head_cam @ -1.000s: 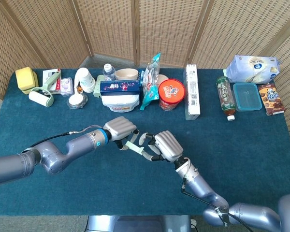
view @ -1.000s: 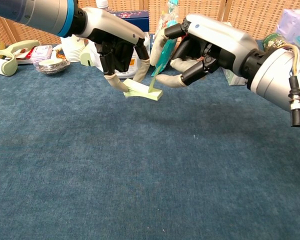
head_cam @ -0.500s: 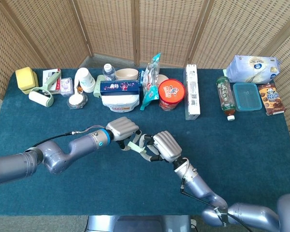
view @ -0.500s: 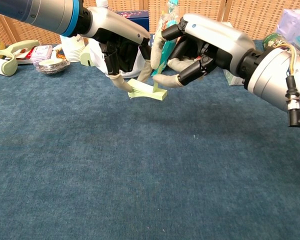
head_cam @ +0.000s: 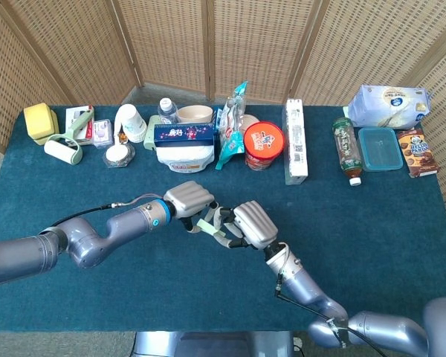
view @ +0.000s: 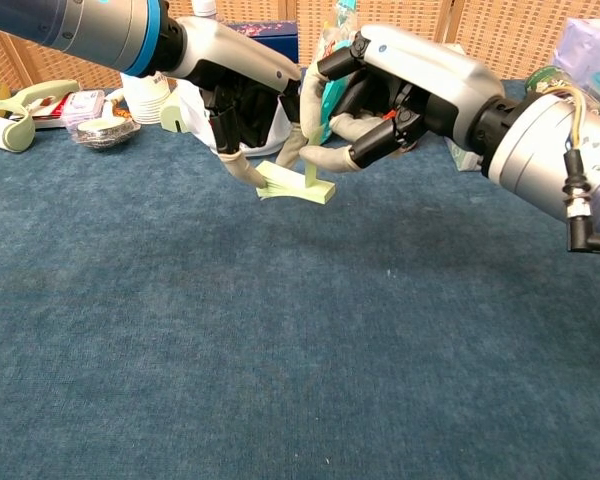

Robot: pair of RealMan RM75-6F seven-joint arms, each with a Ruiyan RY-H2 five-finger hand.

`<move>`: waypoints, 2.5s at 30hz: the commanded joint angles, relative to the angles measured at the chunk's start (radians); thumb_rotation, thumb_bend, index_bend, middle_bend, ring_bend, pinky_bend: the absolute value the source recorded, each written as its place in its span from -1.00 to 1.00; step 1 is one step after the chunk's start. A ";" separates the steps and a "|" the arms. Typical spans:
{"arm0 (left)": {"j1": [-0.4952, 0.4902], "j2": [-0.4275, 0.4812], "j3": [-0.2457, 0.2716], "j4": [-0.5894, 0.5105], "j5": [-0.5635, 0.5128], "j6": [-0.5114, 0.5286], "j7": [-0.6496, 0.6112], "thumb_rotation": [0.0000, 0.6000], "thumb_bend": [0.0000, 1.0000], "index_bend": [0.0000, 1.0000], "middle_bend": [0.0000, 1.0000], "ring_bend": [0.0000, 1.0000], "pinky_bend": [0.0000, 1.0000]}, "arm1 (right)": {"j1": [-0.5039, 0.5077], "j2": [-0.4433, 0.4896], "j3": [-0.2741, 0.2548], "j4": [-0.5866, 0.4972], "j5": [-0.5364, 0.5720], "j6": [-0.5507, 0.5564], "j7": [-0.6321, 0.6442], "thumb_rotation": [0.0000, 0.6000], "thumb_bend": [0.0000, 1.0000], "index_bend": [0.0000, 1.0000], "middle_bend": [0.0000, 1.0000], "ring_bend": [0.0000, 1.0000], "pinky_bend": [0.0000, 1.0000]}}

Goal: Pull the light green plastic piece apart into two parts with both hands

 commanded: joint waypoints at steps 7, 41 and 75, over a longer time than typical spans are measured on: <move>-0.005 0.000 0.004 -0.002 -0.004 -0.002 0.001 1.00 -0.30 0.20 1.00 1.00 1.00 | 0.001 -0.008 0.000 0.008 0.002 0.002 -0.001 1.00 -0.24 0.23 1.00 0.90 0.61; 0.005 -0.006 0.007 0.012 0.013 0.013 -0.003 1.00 -0.30 0.19 1.00 1.00 1.00 | -0.008 -0.008 -0.003 0.027 0.000 0.017 0.016 1.00 0.10 0.61 1.00 0.92 0.61; 0.151 0.071 0.095 0.022 -0.008 0.134 0.039 1.00 -0.30 0.20 1.00 1.00 1.00 | -0.100 0.113 -0.031 0.034 0.026 0.061 0.059 1.00 0.13 0.65 0.99 0.77 0.54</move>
